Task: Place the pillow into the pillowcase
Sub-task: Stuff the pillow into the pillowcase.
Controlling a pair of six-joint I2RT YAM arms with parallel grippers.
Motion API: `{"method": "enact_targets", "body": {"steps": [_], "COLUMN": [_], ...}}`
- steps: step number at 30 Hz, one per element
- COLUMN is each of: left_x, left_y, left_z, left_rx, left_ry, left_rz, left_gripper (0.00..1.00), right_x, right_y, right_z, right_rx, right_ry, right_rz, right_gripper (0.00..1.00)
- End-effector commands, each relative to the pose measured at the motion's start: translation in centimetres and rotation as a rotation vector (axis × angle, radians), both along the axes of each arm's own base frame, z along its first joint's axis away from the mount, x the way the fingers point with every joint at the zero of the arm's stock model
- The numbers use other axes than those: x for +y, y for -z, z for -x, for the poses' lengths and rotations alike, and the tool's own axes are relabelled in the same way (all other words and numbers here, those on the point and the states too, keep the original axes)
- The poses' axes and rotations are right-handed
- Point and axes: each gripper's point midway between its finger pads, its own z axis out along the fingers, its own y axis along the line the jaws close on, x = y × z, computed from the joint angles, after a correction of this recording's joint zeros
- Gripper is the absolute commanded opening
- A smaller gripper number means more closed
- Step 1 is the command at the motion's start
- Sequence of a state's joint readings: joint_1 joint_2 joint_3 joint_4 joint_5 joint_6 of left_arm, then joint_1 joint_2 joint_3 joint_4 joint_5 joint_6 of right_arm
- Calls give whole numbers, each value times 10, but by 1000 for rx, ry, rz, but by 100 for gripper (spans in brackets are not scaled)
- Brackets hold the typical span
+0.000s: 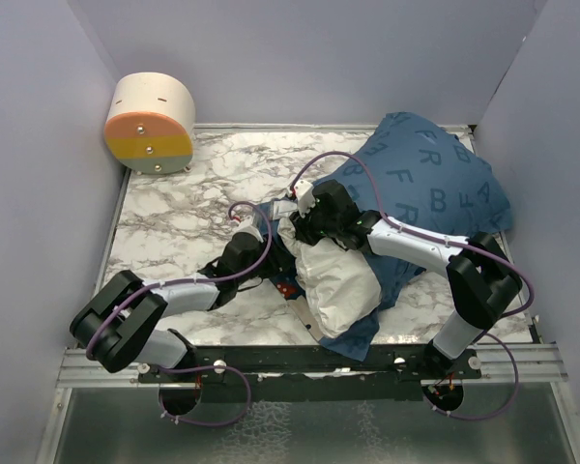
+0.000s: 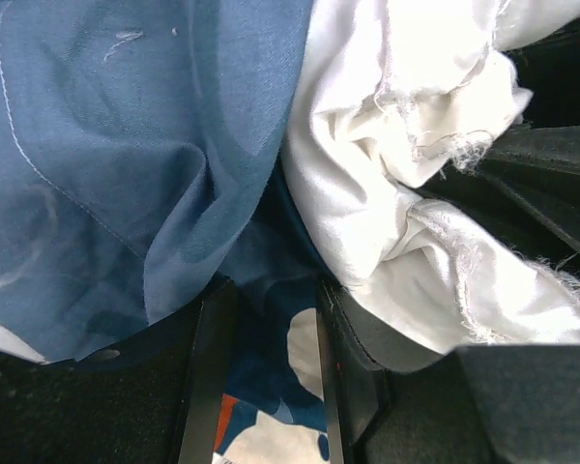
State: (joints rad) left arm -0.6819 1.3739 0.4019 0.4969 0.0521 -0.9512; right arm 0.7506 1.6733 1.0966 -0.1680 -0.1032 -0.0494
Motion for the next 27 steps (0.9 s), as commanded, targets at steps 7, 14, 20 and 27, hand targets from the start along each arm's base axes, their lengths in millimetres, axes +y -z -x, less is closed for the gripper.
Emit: {"method": "enact_targets", "body": {"steps": [7,14,20,27], "left_x": [-4,-15,-34,-47], "left_y": [-25,-28,-11,-7], "left_z": [0,-7,-21,-39], "left_rx": [-68,-69,-34,-55], "left_ry": [16,28,55,51], "left_rz": [75,107,114,134], "left_gripper": [44,48,47,21], "right_x": [-41,-40,-42,-42], "right_y": [53,52,52,54], "right_z": [22,22,22,23], "right_rx": [172,173,170,174], "right_ry": [56,53,56,55], "right_rz": [165,165,168,172], "right_gripper": [33,33,33,33]}}
